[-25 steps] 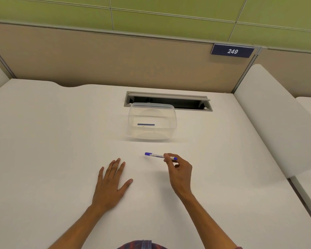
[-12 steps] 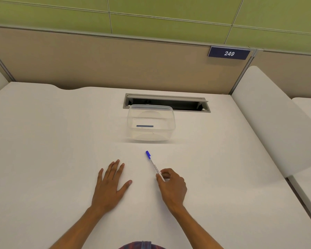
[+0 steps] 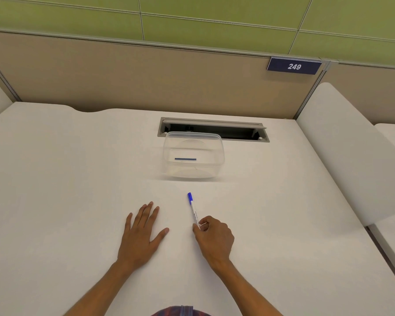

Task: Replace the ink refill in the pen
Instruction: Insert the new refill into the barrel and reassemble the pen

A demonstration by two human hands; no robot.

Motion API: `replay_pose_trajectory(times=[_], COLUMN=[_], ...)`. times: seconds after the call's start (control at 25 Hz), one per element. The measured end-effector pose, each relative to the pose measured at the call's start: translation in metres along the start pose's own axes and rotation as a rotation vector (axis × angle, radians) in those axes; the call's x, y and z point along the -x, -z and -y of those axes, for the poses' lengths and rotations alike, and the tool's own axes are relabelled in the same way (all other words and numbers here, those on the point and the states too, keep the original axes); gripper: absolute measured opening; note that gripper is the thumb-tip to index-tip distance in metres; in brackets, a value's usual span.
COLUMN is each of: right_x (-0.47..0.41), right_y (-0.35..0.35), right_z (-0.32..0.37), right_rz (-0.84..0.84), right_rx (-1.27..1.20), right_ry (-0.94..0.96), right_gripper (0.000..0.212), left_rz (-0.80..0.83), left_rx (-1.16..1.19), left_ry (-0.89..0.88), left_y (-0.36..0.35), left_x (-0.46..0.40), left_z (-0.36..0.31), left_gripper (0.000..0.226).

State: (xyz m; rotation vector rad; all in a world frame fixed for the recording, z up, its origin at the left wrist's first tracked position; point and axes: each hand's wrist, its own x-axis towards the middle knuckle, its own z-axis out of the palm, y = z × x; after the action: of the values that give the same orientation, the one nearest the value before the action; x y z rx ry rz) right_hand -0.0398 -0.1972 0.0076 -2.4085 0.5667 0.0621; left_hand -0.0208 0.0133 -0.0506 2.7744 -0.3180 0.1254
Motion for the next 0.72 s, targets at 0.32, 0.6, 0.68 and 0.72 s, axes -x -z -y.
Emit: replay_pose_trajectory(times=[0.32, 0.6, 0.68, 0.72], right_x=[-0.011, -0.014, -0.015, -0.015], right_y=[-0.007, -0.010, -0.010, -0.010], right_z=[0.009, 0.009, 0.011, 0.011], right_rz=[0.072, 0.060, 0.053, 0.056], right_rx=[0.167, 0.180, 0.183, 0.190], right_ry=[0.065, 0.097, 0.099, 0.103], right_gripper=[0.026, 0.036, 0.034, 0.031], left_rz=[0.003, -0.001, -0.003, -0.002], left_rx=[-0.004, 0.002, 0.002, 0.002], left_ry=[0.003, 0.000, 0.000, -0.001], left_y=[-0.002, -0.002, -0.002, -0.002], left_x=[0.000, -0.001, -0.001, -0.001], left_z=[0.001, 0.002, 0.002, 0.001], left_gripper=[0.074, 0.074, 0.074, 0.074])
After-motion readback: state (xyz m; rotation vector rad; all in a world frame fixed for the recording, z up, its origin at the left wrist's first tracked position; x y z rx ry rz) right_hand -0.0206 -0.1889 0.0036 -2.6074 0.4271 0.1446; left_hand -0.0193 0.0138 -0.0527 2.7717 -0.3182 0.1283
